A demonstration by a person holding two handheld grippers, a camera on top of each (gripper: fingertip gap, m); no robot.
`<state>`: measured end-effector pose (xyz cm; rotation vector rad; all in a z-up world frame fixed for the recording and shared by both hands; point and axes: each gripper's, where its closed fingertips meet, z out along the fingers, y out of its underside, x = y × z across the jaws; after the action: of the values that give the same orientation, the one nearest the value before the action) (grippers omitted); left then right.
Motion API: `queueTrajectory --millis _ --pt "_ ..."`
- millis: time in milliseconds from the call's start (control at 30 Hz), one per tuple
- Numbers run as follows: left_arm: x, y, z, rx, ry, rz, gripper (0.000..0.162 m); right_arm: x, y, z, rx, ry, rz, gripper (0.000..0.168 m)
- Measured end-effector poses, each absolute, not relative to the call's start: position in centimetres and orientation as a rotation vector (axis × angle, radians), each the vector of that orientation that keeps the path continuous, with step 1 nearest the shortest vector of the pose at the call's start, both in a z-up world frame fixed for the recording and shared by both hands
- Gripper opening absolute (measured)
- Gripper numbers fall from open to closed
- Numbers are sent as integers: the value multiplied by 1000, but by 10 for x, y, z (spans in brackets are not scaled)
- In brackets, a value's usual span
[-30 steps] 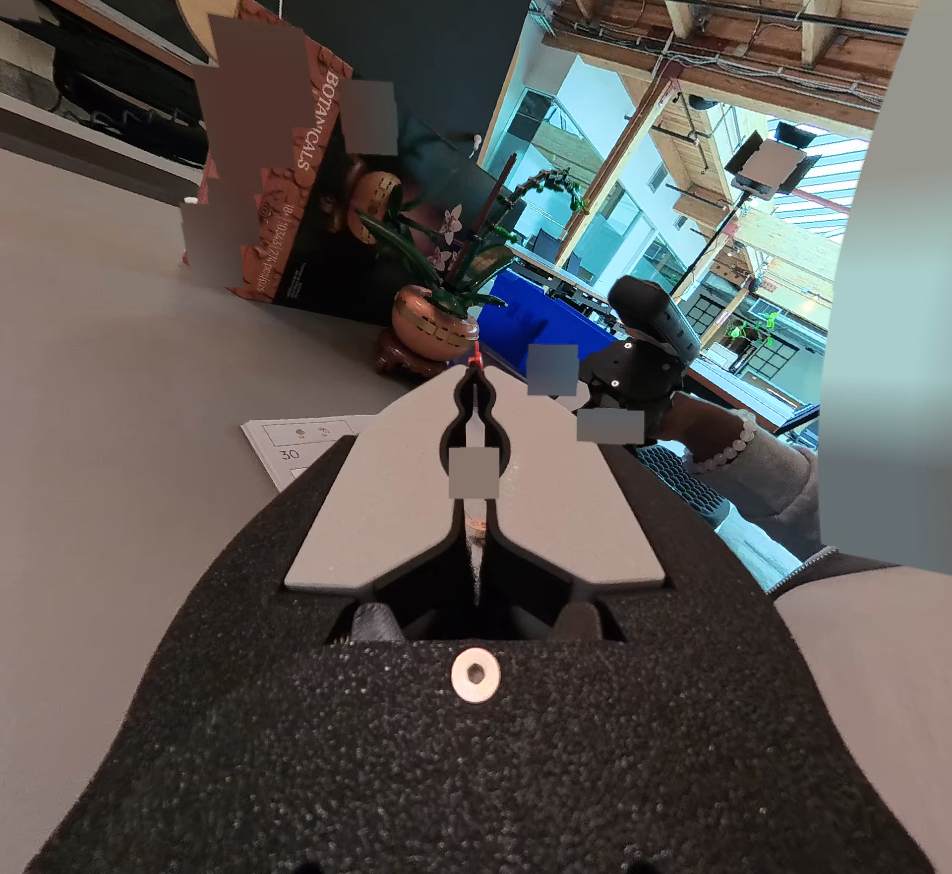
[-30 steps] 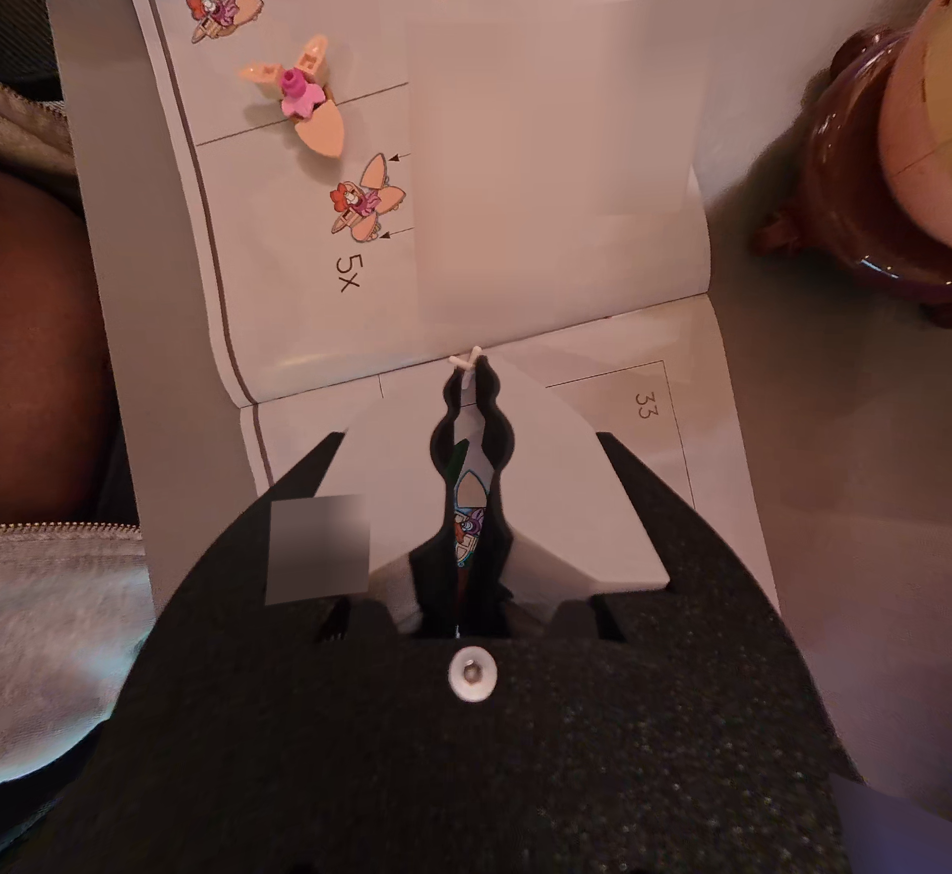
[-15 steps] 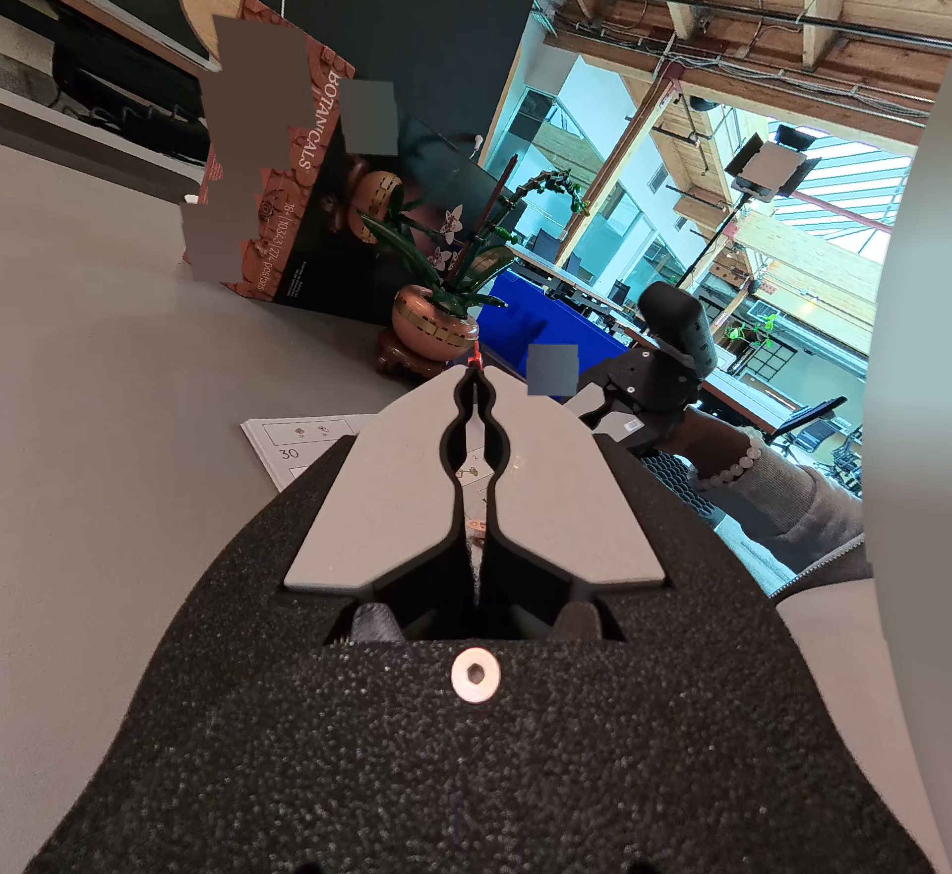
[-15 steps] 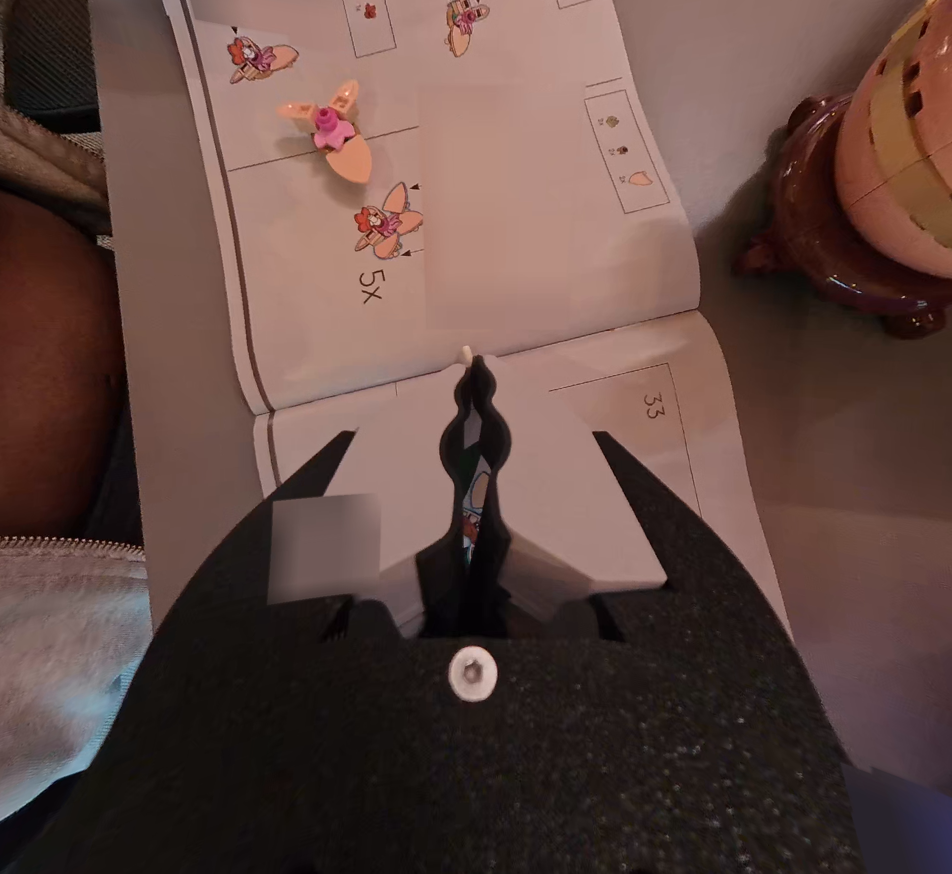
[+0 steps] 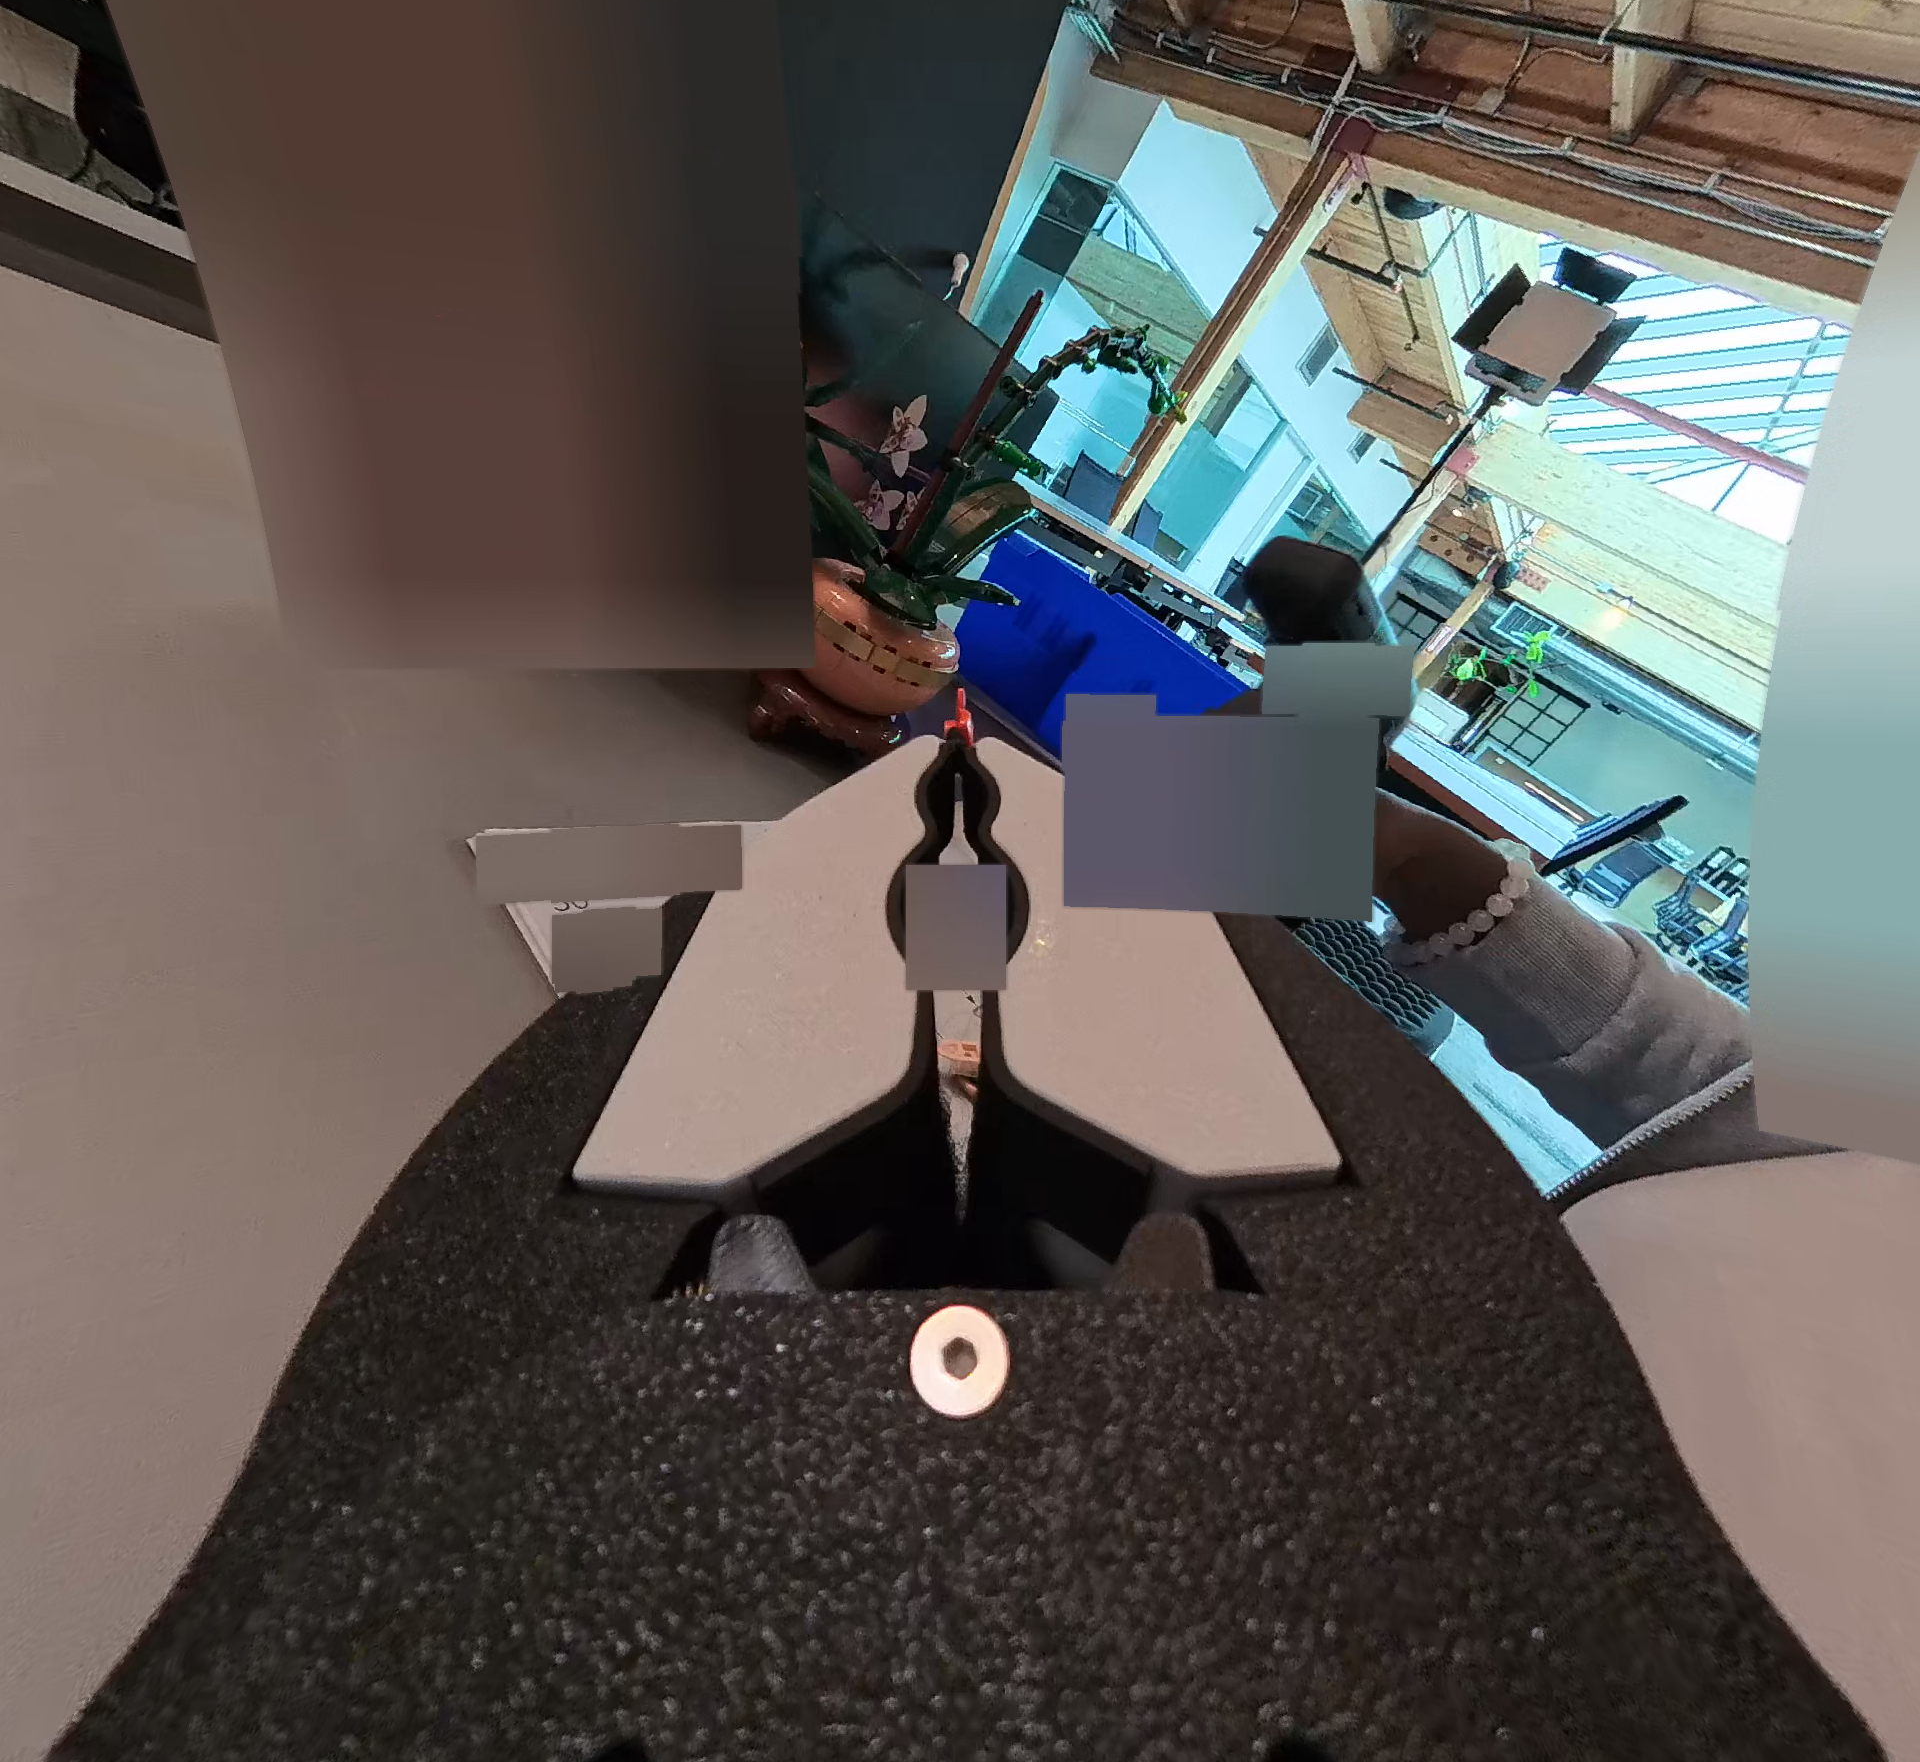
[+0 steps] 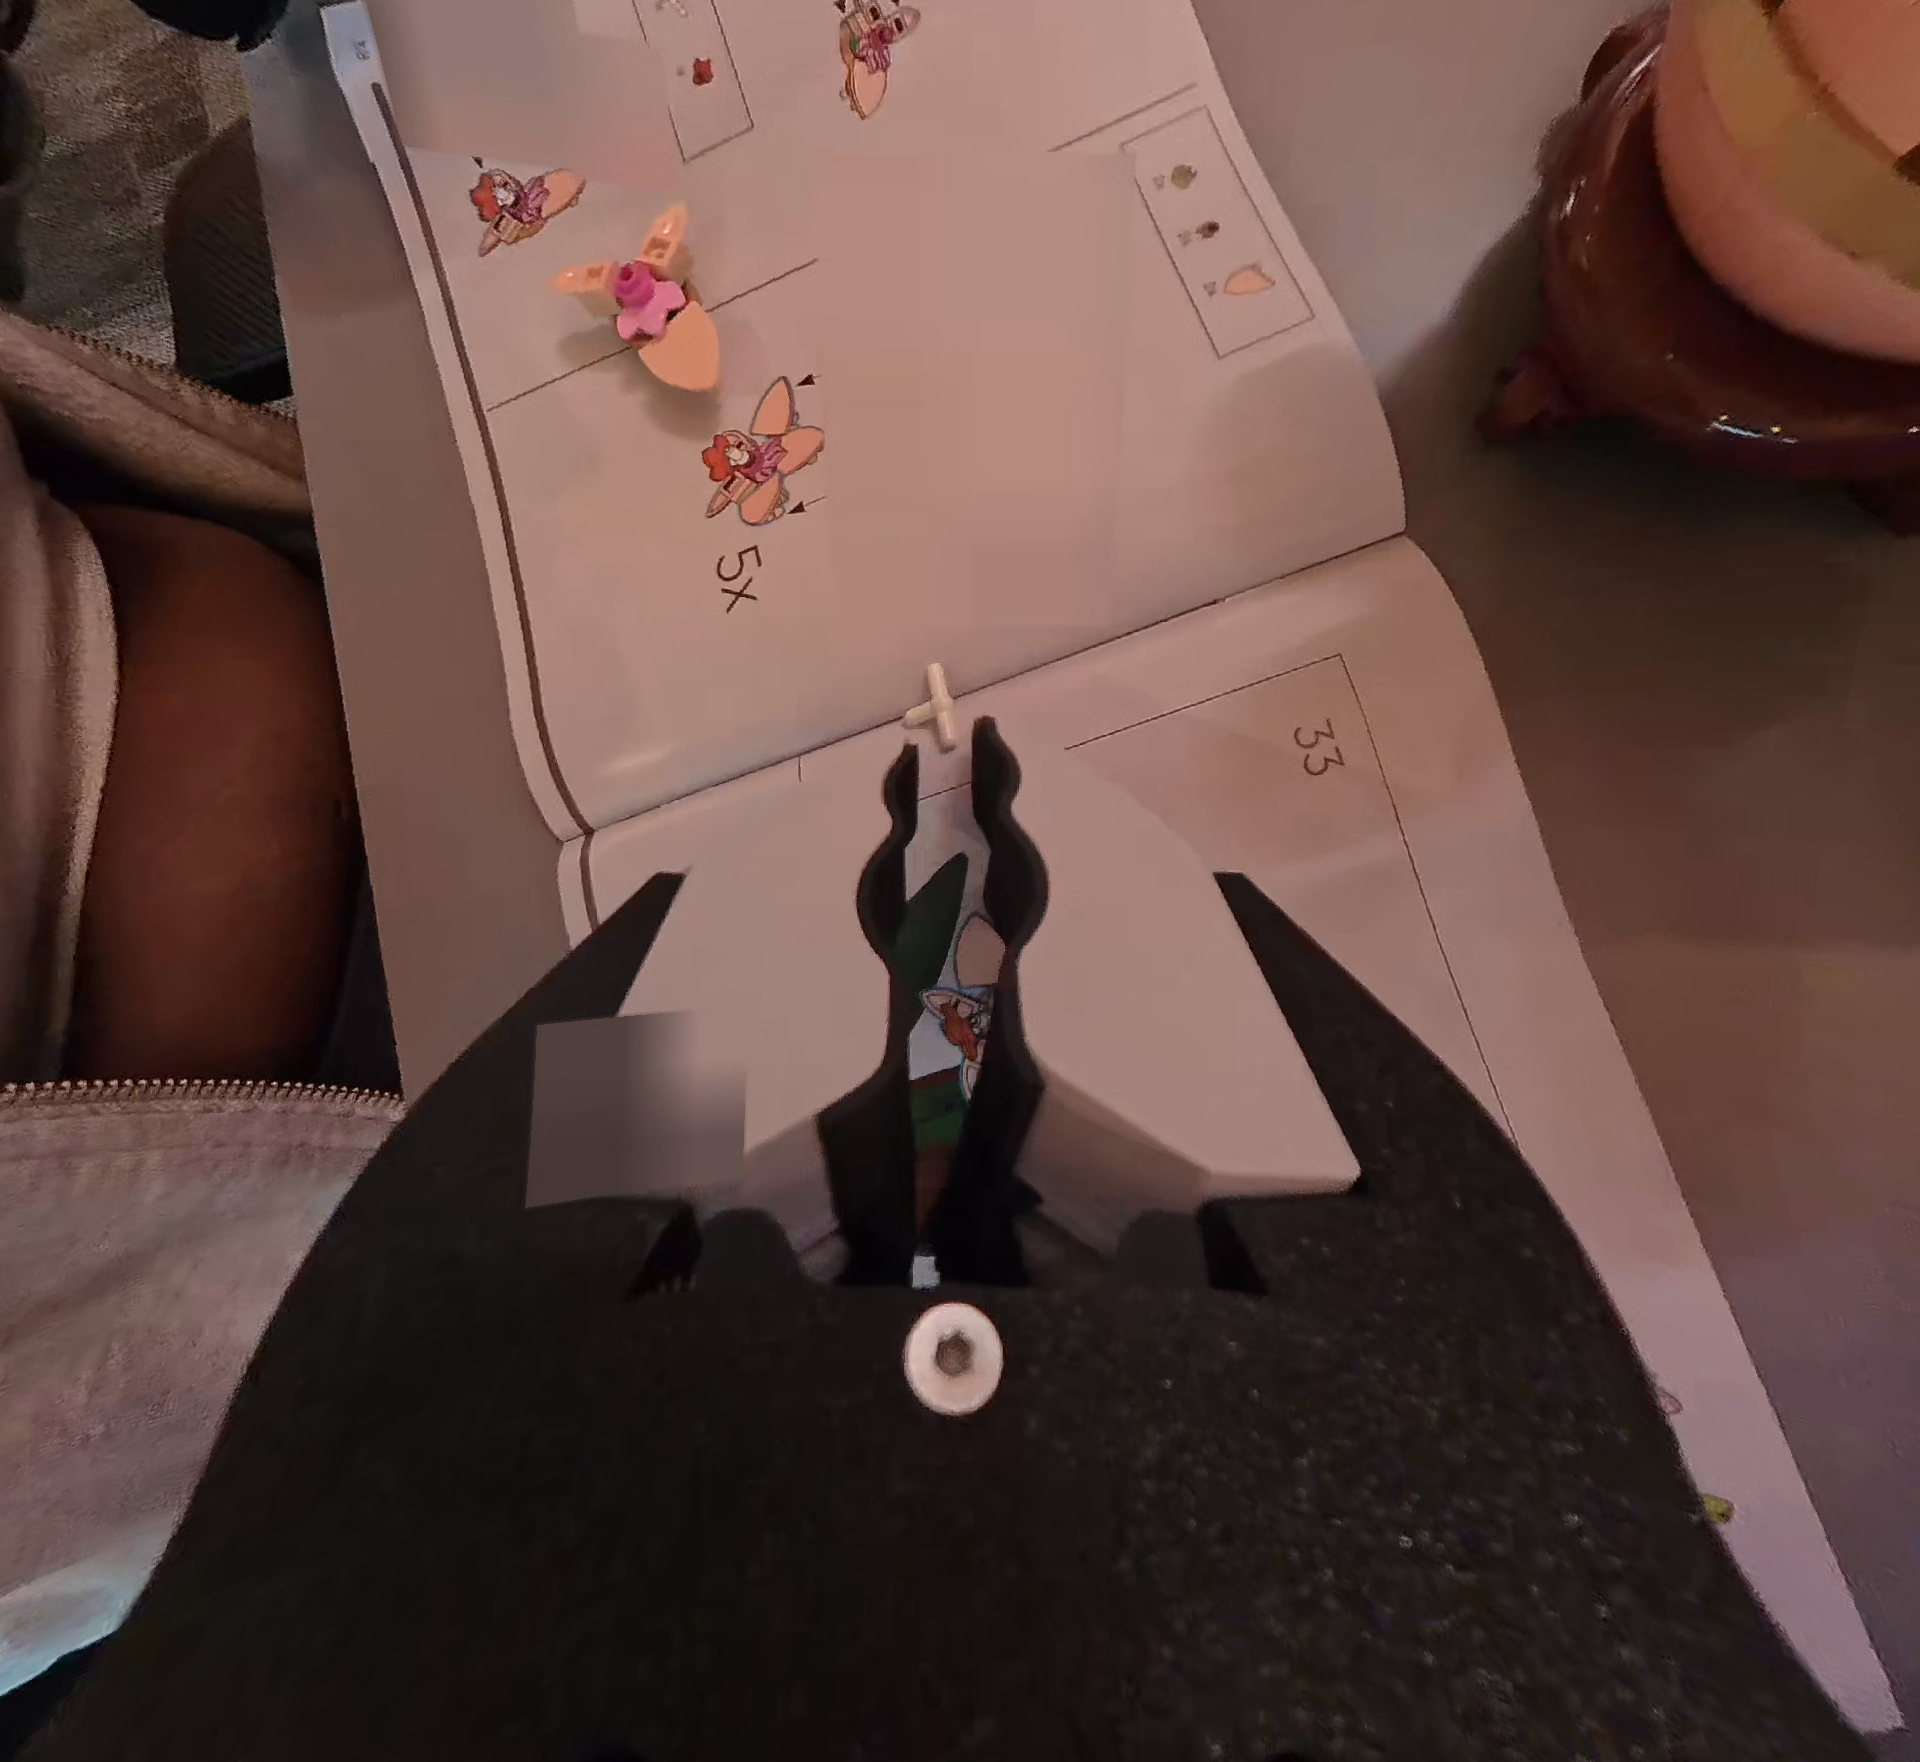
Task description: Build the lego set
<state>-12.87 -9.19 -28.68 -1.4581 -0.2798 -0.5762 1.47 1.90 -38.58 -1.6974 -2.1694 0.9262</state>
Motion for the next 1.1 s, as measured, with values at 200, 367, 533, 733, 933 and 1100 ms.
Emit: queueTrajectory --millis 200,367,533,733,933,1100 --pt "-127 -91 -287 -1459 -274 -583 0 10 17 -397 -1650 -2273 848 7" --pt "-125 -90 -289 -1465 -274 -597 1 9 14 -394 -1588 -2282 901 2" --pt "-120 -84 -301 -1536 -309 -605 0 -3 11 -370 -1432 -2137 943 2" --pt "-103 -80 -310 -1549 -411 -902 0 -42 -21 -310 -1028 -1852 928 2" --pt "-98 -81 -314 -1502 -519 -1106 0 -83 -63 -302 -919 -1808 995 2" --pt "-100 -79 -316 -1410 -661 -1260 0 -100 -71 -300 -918 -1715 1026 2"
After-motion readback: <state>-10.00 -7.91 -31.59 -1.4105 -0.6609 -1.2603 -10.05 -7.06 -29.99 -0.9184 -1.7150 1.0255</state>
